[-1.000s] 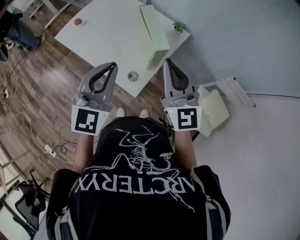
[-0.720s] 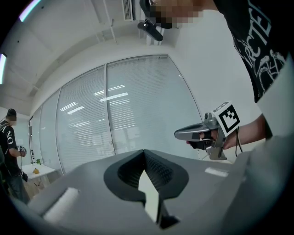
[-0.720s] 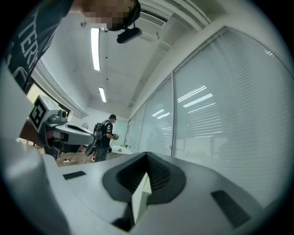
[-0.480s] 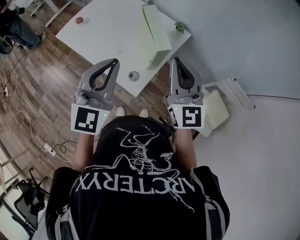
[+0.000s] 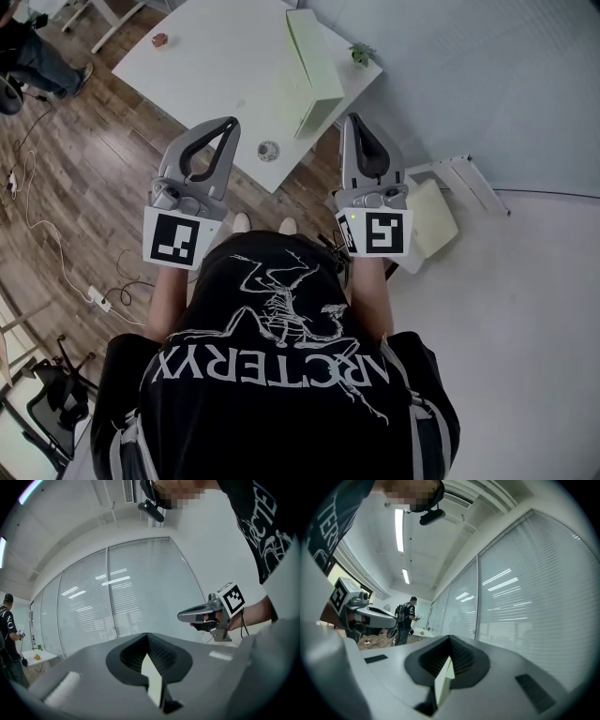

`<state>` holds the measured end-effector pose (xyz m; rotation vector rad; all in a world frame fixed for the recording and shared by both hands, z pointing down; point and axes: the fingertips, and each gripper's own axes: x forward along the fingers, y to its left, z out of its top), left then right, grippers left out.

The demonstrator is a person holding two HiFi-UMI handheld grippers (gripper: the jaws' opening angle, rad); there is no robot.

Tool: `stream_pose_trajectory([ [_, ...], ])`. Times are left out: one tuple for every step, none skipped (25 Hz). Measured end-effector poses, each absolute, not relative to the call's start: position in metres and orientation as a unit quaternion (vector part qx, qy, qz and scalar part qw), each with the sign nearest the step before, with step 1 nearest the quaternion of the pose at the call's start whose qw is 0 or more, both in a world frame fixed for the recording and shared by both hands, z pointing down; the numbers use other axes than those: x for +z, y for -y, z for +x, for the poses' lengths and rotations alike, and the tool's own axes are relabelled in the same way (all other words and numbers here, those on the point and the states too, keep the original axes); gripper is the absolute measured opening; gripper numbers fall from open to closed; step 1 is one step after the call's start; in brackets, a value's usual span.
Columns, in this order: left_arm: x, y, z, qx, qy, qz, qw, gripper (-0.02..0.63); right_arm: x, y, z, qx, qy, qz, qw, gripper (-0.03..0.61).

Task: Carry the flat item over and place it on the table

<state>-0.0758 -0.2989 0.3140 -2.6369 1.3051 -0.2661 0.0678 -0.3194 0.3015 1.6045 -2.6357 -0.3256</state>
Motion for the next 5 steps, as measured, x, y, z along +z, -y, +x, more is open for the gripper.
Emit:
stream_pose_trajectory([
  [0.3147,0.2984,-0.0751,-0.090,-0.440,-0.889,0.094,-0.008,0.3026,0.3189,0.0682,-0.105,0.850,0.516,0.020,0.011],
  [0.3154,0.2981,-0.0745,-0.090,-0.439,-0.889,0.094,-0.008,0.3035,0.3185,0.0685,-0.106,0.850,0.516,0.021,0.011],
  [0.3160,0.2980,-0.0741,-0.091,-0.440,-0.889,0.094,-0.008,0.3041,0.3183,0.0689,-0.106,0.850,0.515,0.021,0.011],
  [0.3164,0.2979,-0.0737,-0.091,-0.440,-0.889,0.095,-0.008,0.3046,0.3180,0.0692,-0.106,0.851,0.514,0.021,0.011],
  [0.3168,0.2978,-0.0734,-0.091,-0.440,-0.888,0.095,-0.008,0.3050,0.3178,0.0695,-0.106,0.851,0.514,0.021,0.011],
])
